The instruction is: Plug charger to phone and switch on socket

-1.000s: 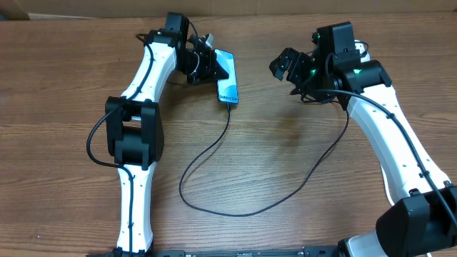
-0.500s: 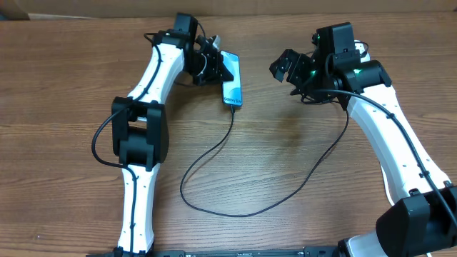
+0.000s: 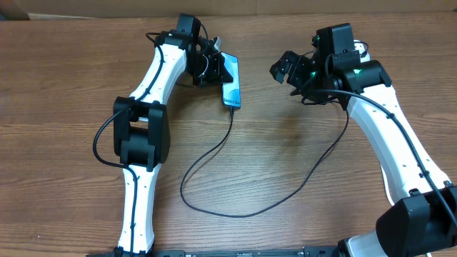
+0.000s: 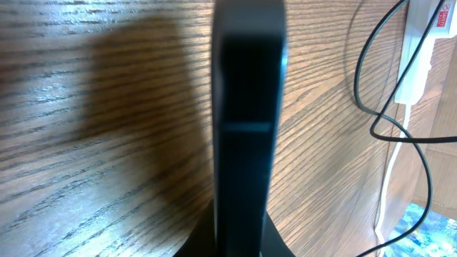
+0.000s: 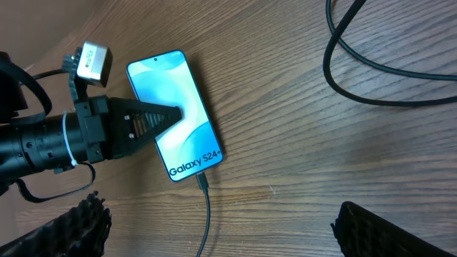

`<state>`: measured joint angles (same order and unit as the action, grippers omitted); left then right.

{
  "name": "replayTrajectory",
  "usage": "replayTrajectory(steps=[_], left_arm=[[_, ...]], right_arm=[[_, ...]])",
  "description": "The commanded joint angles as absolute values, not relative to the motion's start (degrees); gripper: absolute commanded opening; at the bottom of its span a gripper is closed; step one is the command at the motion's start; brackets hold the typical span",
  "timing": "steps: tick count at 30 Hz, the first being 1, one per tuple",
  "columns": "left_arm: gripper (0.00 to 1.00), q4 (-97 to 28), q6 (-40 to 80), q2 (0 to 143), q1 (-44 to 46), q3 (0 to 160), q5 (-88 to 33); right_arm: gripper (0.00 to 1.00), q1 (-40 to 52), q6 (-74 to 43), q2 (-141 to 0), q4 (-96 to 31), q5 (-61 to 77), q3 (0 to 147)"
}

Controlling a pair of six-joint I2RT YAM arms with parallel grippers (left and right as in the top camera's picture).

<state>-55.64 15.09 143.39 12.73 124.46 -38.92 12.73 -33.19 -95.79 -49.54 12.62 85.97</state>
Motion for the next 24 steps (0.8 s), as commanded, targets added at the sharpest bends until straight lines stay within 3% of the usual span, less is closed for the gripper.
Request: replayTrajectory(steps=[1, 24], left_arm=[[0.04, -55.35, 15.7, 143.15, 12.82, 124.11, -40.01], [0.08, -55.61, 16.93, 143.15, 12.88, 123.87, -33.87]], right_arm=[[1.0, 12.29, -33.01, -96.14, -49.41, 12.23, 87.24], [1.0, 12.29, -33.01, -96.14, -48.49, 12.23, 87.24]])
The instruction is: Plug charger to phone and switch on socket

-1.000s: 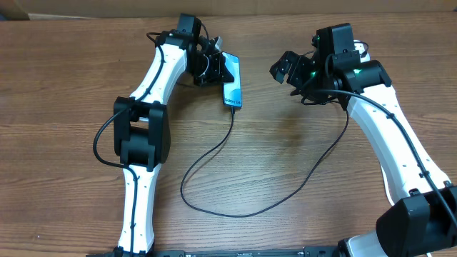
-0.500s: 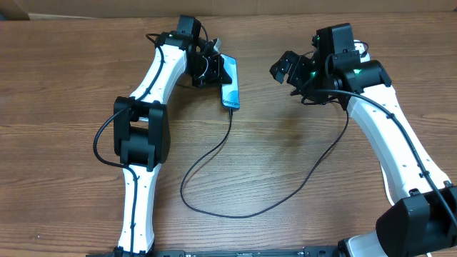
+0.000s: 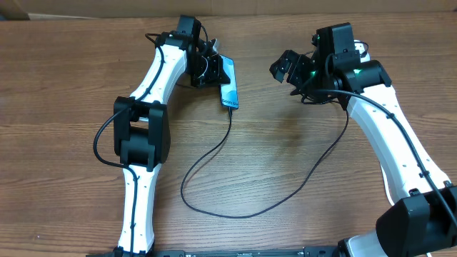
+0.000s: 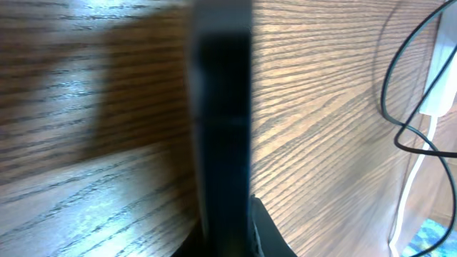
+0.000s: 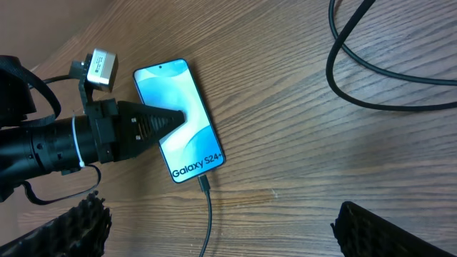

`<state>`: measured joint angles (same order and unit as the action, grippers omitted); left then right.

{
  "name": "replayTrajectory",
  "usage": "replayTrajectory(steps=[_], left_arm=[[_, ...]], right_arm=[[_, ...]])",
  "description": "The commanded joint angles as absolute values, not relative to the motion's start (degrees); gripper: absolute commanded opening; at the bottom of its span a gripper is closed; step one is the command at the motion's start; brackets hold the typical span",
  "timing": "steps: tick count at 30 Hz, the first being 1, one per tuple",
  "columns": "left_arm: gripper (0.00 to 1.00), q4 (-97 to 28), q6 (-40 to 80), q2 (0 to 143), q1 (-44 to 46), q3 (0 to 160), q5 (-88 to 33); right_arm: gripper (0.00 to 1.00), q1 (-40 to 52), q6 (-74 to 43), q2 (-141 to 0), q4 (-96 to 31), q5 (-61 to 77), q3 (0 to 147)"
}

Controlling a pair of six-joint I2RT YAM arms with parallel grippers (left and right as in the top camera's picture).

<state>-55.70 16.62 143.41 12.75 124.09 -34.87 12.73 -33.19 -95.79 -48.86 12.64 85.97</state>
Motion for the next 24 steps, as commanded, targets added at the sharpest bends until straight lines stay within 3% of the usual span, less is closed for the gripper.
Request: replayTrajectory(steps=[1, 24], left_arm=[[0.08, -55.59, 16.93, 143.15, 12.88, 123.87, -33.87], [0.11, -55.64, 16.93, 143.15, 12.95, 123.87, -29.36]], right_arm=[[1.0, 12.29, -33.01, -96.14, -48.49, 12.23, 87.24], [1.0, 12.29, -33.01, -96.14, -48.53, 12.23, 87.24]])
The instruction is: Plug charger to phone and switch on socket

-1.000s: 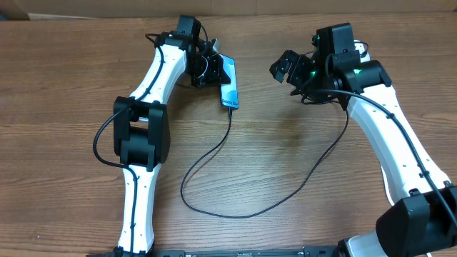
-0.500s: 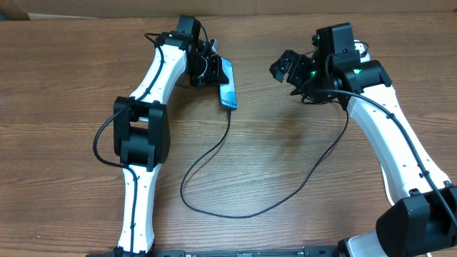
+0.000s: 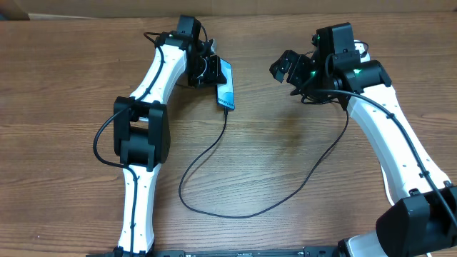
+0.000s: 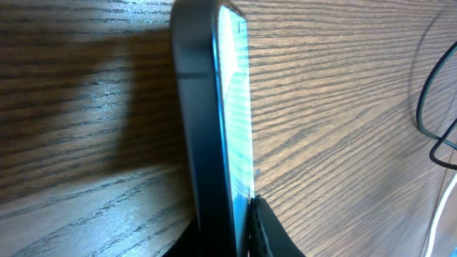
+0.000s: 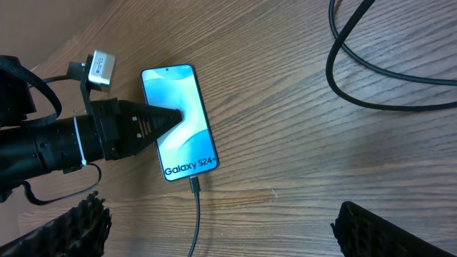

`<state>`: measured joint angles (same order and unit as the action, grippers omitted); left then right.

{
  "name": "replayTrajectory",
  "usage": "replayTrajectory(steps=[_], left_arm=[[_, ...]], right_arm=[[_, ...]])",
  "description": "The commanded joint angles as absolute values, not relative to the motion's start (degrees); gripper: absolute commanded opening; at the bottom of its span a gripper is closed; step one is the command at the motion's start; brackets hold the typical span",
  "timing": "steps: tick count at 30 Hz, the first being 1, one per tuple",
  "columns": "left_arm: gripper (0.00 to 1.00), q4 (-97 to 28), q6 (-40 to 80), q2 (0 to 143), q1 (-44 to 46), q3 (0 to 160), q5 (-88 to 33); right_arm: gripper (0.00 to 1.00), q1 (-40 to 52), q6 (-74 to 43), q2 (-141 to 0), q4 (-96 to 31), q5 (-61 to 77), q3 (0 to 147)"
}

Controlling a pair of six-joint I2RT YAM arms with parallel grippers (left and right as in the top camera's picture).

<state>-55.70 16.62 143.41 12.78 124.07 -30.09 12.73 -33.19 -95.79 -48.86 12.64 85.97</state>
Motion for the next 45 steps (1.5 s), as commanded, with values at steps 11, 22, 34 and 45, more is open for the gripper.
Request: replayTrajectory(steps=[11, 22, 34, 45], left_arm=[[0.16, -55.88, 16.88, 143.15, 12.95, 123.87, -26.37], [0.2, -56.14, 16.75, 143.15, 12.95, 123.87, -23.94], [0.24, -57.17, 16.73, 143.15, 12.95, 123.87, -18.37], [0.24, -58.35, 16.69, 143.15, 13.06, 123.87, -12.88]], right_arm=[[1.0, 12.29, -33.01, -96.14, -48.53, 12.23, 87.24], [1.0, 12.29, -33.01, -96.14, -48.56, 12.23, 87.24], [1.0, 12.29, -33.01, -96.14, -48.6, 12.23, 87.24], [1.0, 12.29, -33.01, -96.14, -48.6, 12.25, 87.24]])
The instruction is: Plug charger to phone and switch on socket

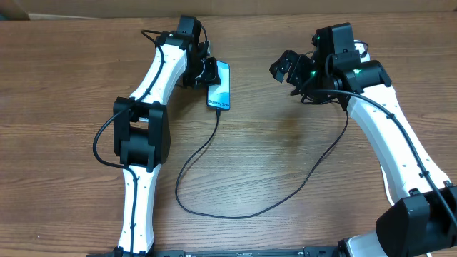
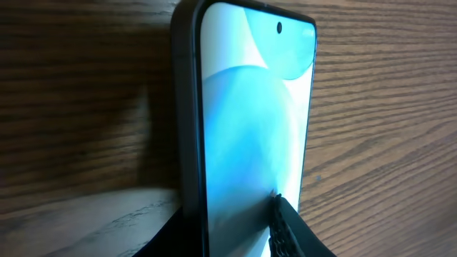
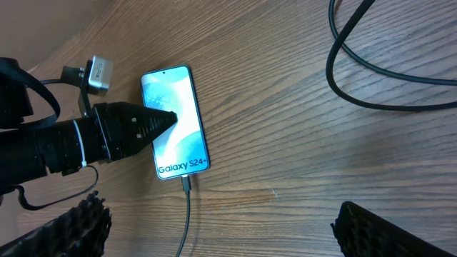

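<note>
The phone (image 1: 221, 86), its blue screen lit, lies almost flat at the back of the table, and my left gripper (image 1: 208, 75) is shut on its left long edge. In the left wrist view one finger (image 2: 287, 227) presses on the phone's screen (image 2: 250, 121). The black charger cable (image 1: 214, 135) is plugged into the phone's near end (image 3: 186, 183) and loops across the table towards the right arm. My right gripper (image 1: 286, 72) hangs open above the table to the right of the phone, holding nothing. The socket is out of view.
A thick black cable (image 3: 371, 93) curves over the wooden table (image 1: 285, 164) beyond the right gripper. The charger cable's loop (image 1: 235, 213) reaches close to the front middle of the table. The left arm's white links (image 1: 153, 78) stretch along the left side.
The phone has tilted from nearly on edge to almost flat, its screen now facing up, and sits slightly further left. The left gripper still grips it. The right arm has not moved.
At first the left gripper held the plugged-in phone tilted on its long edge. At each later moment the phone stood a little further left and its screen showed more. Now it is almost flat, screen up. The right gripper stayed open and still throughout.
</note>
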`<state>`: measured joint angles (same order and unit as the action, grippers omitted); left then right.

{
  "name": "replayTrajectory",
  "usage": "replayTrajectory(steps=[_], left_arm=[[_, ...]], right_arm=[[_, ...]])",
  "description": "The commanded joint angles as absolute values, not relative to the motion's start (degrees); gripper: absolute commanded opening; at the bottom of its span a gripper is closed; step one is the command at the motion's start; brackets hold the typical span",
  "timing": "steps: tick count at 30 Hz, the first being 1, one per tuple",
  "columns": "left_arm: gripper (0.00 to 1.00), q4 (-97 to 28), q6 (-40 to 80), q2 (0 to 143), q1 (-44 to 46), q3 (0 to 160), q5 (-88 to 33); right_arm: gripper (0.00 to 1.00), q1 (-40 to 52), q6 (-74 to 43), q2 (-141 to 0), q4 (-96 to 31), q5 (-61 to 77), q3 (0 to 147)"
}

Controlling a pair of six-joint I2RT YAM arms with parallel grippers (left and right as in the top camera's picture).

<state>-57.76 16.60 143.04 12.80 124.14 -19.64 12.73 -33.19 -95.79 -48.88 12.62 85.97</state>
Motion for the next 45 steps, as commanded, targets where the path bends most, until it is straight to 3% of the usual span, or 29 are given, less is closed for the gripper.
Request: replayTrajectory(steps=[1, 10, 34, 45], left_arm=[[0.24, -58.3, 16.69, 143.15, 13.13, 123.87, -12.82], [0.28, -58.52, 16.27, 143.15, 14.0, 123.87, -8.34], [0.28, -58.94, 15.2, 143.15, 14.28, 123.87, -2.94], [0.34, -59.16, 14.96, 143.15, 14.28, 123.85, -2.76]], right_arm=[[1.0, 12.29, -32.99, -96.14, -48.62, 12.25, 87.22], [1.0, 12.29, -33.01, -96.14, -49.3, 12.25, 87.24], [1.0, 12.29, -33.01, -96.14, -49.56, 12.23, 87.24], [1.0, 12.29, -32.99, -96.14, -49.41, 12.23, 87.24]])
